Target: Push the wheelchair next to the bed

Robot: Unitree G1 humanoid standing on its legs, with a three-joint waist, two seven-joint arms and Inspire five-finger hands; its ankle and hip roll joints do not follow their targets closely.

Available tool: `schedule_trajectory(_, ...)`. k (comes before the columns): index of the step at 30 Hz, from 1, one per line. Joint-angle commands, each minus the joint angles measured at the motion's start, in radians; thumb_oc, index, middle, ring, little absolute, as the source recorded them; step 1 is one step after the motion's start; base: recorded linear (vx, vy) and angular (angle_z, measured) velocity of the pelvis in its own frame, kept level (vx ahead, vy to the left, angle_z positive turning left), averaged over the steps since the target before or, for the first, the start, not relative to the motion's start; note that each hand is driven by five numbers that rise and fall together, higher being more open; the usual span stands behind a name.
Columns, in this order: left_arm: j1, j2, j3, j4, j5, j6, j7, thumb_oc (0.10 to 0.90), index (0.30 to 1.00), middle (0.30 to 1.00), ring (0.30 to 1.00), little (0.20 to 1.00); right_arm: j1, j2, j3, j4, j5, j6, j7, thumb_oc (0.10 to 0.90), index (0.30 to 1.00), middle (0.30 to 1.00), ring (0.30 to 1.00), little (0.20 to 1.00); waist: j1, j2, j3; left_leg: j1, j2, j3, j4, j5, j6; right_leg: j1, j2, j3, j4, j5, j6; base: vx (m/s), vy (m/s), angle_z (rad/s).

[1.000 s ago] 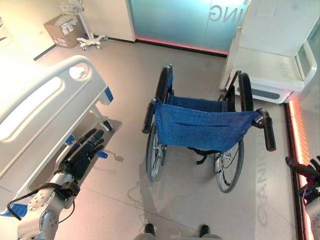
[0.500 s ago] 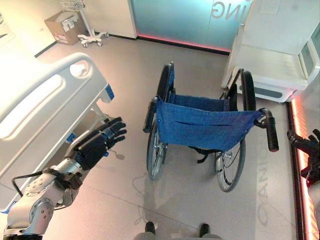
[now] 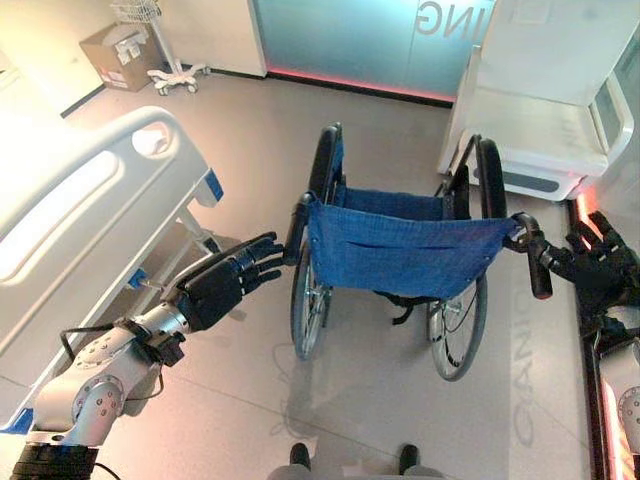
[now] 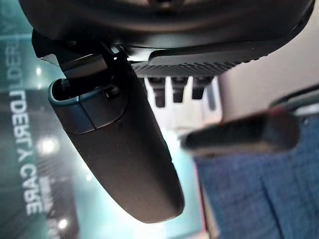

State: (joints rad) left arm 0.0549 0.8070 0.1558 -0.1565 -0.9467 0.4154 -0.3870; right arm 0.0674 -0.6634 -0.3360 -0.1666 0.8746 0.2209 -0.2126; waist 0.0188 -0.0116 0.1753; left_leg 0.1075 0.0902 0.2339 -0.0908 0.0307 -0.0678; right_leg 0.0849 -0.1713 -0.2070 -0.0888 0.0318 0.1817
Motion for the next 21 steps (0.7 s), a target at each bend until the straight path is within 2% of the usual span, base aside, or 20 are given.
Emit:
schedule_trajectory(1, -0.212, 0.049, -0.065, -0.038, -0.102, -0.059, -0.030, 0.800, 0.900, 0.900, 0.900, 0.900, -0.148, -0.131, -0.015, -0.079, 0.028, -0.137, 0.045, 0.800, 0.900, 0.900, 0.900, 0.900, -0.013, 0.023, -0.068, 0.007, 0.030, 0.025, 0.004, -0.050, -0.008, -0.005, 0.005, 0.002, 0.069, -0.046, 0.006, 0.04, -0.011, -0.02)
schedule_trajectory(7, -0.264, 0.051, -0.100, 0.004, -0.071, -0.083, 0.022, 0.800, 0.900, 0.900, 0.900, 0.900, -0.174, -0.136, 0.031, -0.091, 0.028, -0.112, 0.045, 0.800, 0.900, 0.900, 0.900, 0.900, -0.014, 0.021, -0.068, 0.008, 0.032, 0.027, 0.004, -0.046, -0.010, -0.005, 0.006, 0.004, 0.071, -0.047, 0.007, 0.04, -0.016, -0.02)
schedule_trajectory(12, -0.270, 0.041, -0.092, 0.022, -0.091, -0.070, 0.019, 0.800, 0.900, 0.900, 0.900, 0.900, -0.177, -0.133, 0.041, -0.089, 0.018, -0.072, 0.054, 0.800, 0.900, 0.900, 0.900, 0.900, -0.012, 0.021, -0.064, 0.005, 0.032, 0.023, 0.004, -0.045, -0.010, -0.010, 0.005, 0.005, 0.073, -0.045, 0.009, 0.03, -0.013, -0.04)
schedule_trajectory(15, -0.266, 0.045, -0.097, 0.020, -0.046, -0.093, 0.014, 0.800, 0.900, 0.900, 0.900, 0.900, -0.177, -0.140, 0.055, -0.083, -0.065, -0.058, 0.037, 0.800, 0.900, 0.900, 0.900, 0.900, -0.009, 0.023, -0.059, 0.003, 0.032, 0.022, 0.004, -0.041, -0.010, -0.012, 0.004, 0.005, 0.074, -0.044, 0.009, 0.01, -0.001, 0.00)
schedule_trajectory(16, -0.270, 0.051, -0.105, 0.020, -0.028, -0.102, 0.008, 0.800, 0.900, 0.900, 0.900, 0.900, -0.181, -0.149, 0.064, -0.074, -0.144, -0.059, 0.021, 0.800, 0.900, 0.900, 0.900, 0.900, -0.008, 0.023, -0.056, 0.002, 0.032, 0.021, 0.004, -0.041, -0.009, -0.014, 0.005, 0.007, 0.075, -0.044, 0.010, 0.00, 0.000, 0.00)
schedule_trajectory(21, -0.296, 0.058, -0.137, 0.018, -0.023, -0.103, 0.028, 0.800, 0.900, 0.900, 0.900, 0.900, -0.215, -0.180, 0.102, -0.029, -0.207, -0.026, -0.007, 0.800, 0.900, 0.900, 0.900, 0.900, -0.005, 0.027, -0.047, 0.000, 0.034, 0.017, 0.004, -0.034, -0.010, -0.018, 0.007, 0.008, 0.083, -0.045, 0.008, 0.04, 0.002, -0.01)
